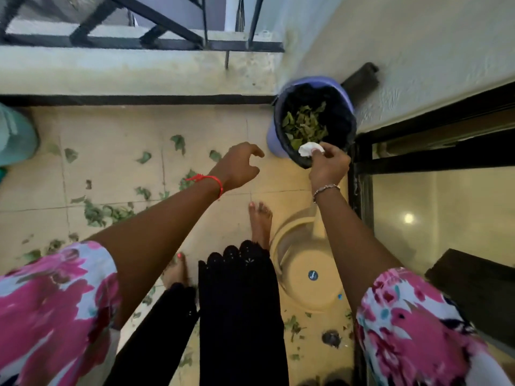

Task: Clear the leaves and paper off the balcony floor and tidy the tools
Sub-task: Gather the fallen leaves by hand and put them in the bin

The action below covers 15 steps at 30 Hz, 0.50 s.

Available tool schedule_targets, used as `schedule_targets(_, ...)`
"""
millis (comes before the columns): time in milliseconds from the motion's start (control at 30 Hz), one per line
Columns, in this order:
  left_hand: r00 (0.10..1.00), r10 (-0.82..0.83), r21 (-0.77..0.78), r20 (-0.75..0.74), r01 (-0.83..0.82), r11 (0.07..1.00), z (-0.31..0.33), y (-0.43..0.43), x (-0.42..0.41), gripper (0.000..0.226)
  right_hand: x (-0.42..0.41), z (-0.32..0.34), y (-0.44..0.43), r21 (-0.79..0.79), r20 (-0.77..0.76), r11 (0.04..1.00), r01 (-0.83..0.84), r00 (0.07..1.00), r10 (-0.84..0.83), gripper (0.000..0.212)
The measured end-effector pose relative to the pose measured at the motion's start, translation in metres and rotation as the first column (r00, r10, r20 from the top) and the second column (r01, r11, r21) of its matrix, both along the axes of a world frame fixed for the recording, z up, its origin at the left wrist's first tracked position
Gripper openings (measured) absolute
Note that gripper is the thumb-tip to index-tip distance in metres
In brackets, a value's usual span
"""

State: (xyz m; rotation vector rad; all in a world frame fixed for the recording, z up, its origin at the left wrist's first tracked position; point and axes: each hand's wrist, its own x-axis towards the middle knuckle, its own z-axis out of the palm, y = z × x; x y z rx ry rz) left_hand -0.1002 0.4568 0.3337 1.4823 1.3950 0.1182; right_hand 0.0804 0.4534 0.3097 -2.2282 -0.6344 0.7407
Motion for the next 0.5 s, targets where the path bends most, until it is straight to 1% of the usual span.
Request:
schedule_targets(100,1.000,0.009,-0.018,-0.003,-0.009,1.000,-0.015,0.028,0.031,0.041,0.020,-0.020,0.031,-0.024,-0.009,0.997,-0.077,0.997,0.077,0.031)
schedule_targets(167,1.000,0.019,-0.027,0.002,-0.019,0.999,-0.025,0.046,0.053,0.046,0.035,-0.034,0.051,-0.032,-0.056,0.990,-0.140,0.989,0.138,0.045)
schedule_targets(267,0.999,0.037,-0.015,0.007,-0.037,0.999,-0.032,0.068,0.078,0.059,0.048,-0.044,0.071,-0.120,-0.137,0.964,-0.237,0.966,0.220,0.060)
schedule_targets(367,0.998,0.001,0.009,-0.058,0.000,1.000,-0.037,0.079,0.086,0.072,0.049,-0.045,0.080,-0.208,-0.138,0.894,-0.397,0.917,0.375,0.063)
schedule_targets(500,0.985,0.044,0.016,-0.169,-0.042,0.999,-0.032,0.081,0.069,0.077,0.027,-0.029,0.086,-0.232,-0.126,0.774,-0.589,0.808,0.576,0.059)
